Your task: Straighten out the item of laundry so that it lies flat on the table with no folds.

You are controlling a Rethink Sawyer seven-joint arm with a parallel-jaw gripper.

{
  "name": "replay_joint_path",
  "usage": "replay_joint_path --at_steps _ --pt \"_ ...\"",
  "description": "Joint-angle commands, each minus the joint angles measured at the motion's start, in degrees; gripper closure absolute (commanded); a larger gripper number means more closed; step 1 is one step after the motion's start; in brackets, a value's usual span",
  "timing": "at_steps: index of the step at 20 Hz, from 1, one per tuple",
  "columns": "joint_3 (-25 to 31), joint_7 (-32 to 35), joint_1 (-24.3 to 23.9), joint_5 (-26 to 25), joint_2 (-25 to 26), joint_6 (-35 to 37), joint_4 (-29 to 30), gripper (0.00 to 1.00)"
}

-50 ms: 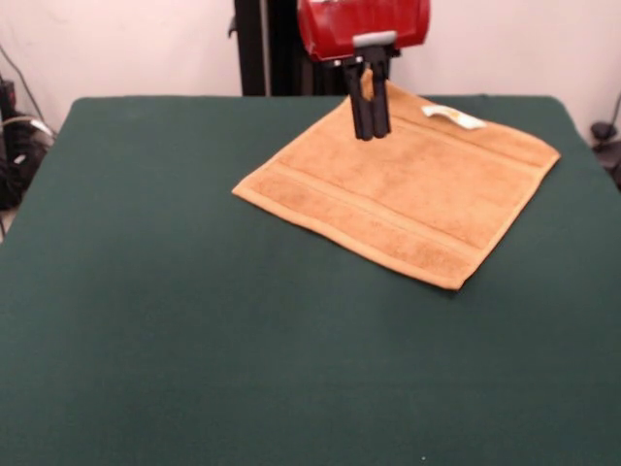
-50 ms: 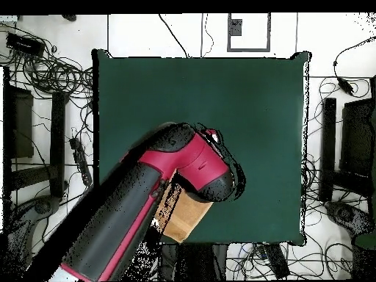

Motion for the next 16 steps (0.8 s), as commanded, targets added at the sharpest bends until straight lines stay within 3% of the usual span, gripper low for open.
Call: replay_joint_path --at_steps 1,7,13,16 --pt "10.48 -5.09 0.11 -0.38 5.31 0.07 -4.06 1.00" --pt "8.73 0.45 0.82 -4.91 8.49 -2.64 -7.31 1.00" --pt "6.33 11.44 1.64 -12.38 15.18 -7.16 -12.61 1.00" --pt "6.17 11.79 1.65 -14.68 17.22 -8.22 -14.42 1.00"
